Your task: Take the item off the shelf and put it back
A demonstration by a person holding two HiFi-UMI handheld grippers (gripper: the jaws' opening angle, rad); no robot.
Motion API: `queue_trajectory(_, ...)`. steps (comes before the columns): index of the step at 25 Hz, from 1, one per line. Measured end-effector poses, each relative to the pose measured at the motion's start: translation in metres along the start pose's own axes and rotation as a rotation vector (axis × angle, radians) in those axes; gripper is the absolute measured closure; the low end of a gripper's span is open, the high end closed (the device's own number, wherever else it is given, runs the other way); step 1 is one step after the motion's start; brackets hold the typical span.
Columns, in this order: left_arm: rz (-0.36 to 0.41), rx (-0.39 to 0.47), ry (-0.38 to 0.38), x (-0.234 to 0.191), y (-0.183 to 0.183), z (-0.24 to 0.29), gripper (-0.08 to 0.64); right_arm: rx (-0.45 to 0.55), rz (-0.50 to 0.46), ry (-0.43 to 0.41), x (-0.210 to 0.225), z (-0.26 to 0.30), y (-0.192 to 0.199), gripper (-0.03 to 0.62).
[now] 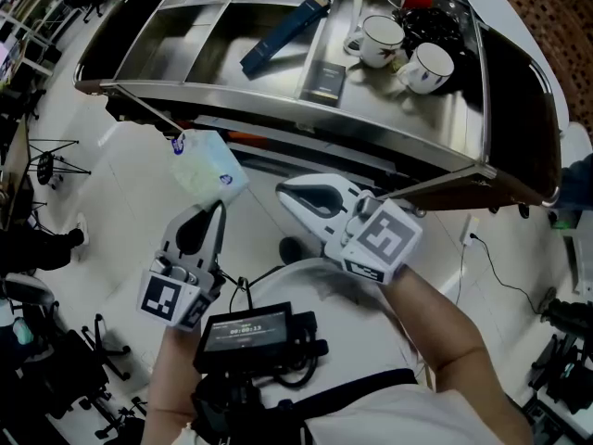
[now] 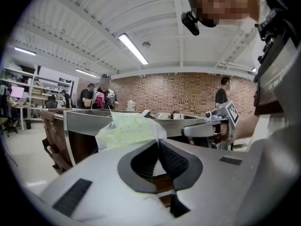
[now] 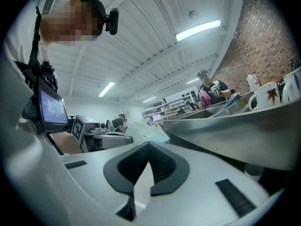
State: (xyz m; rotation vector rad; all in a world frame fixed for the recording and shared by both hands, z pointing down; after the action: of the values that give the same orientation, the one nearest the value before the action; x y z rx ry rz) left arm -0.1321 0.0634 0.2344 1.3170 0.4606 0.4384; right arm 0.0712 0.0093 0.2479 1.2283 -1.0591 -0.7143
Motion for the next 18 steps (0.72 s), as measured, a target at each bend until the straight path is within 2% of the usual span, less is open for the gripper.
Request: queue_trajectory(18,0.023,0.031,0.02,-0.0045,-0.0033,0.005,0.549,-0.007,0.009,0.011,0.0075,0.0073,0.0043,0.588)
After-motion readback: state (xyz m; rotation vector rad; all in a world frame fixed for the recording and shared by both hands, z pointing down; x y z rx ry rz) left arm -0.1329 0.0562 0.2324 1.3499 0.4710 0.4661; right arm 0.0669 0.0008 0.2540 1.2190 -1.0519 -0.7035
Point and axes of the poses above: the fingertips, and each gripper's own axes: z forward along the fingers, x to its right, y out of its underside, the point moved 8 cm from there along -z, backward along the fingers, and after that the axes turned 2 degrees about x, right-handed, at the moved point
